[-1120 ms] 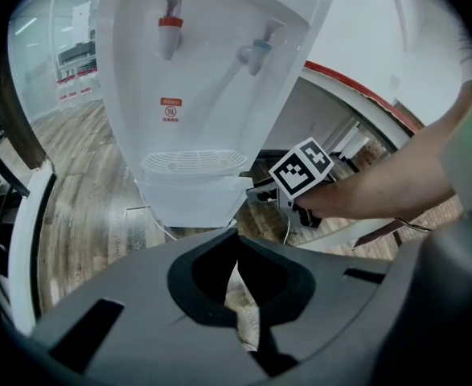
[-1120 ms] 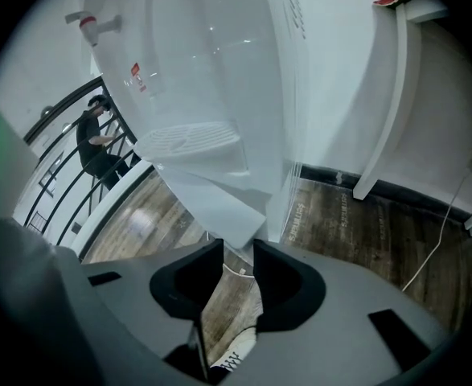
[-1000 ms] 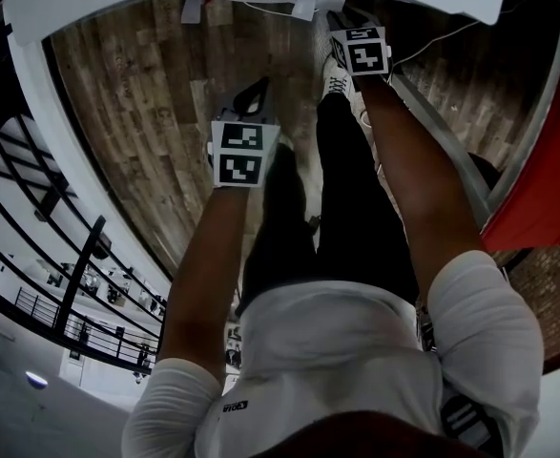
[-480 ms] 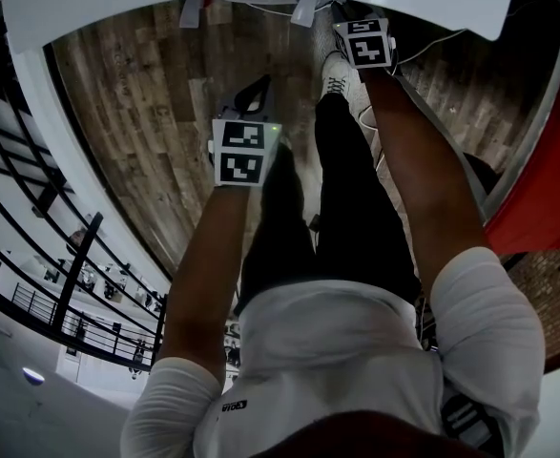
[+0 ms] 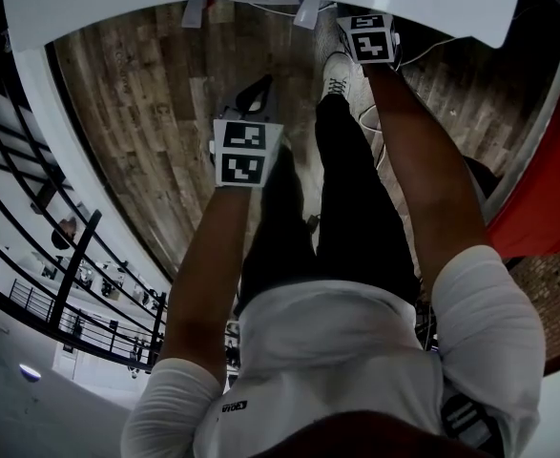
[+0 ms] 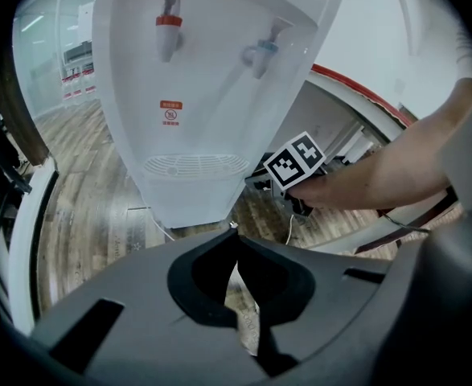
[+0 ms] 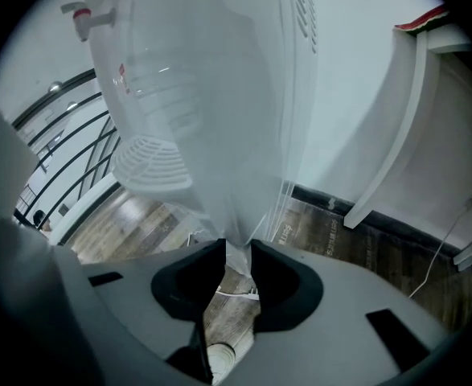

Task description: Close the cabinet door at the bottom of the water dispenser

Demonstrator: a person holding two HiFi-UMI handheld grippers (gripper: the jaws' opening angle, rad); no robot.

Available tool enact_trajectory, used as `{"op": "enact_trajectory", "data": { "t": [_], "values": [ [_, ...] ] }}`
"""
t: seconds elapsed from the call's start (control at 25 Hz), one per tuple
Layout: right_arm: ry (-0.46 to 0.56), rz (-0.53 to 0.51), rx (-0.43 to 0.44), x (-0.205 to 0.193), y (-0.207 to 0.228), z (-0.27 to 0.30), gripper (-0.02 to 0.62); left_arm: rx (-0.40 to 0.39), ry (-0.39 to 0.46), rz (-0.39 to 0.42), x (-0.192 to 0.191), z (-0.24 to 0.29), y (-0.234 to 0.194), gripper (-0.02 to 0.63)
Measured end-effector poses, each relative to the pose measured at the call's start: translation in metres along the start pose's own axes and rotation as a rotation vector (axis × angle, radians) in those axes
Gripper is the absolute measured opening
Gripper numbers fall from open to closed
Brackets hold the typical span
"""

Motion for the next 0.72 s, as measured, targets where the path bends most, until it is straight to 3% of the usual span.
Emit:
{"op": "enact_trajectory", "data": {
  "t": [0.72],
  "values": [
    [0.022, -0.002, -0.021, 0.006, -0.002, -0.025, 0.102, -0.011, 0.015, 0.032, 0.007, -0.013, 0.011, -0.004]
  ]
}}
Point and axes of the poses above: the fingertips, and each gripper's own axes: z forward along the fingers, y to its right, x out of its top, the point moved 7 cm from there along -z, backward along the fingers, and after that the axes turned 2 degrees about -y, right-handed, at the moved point
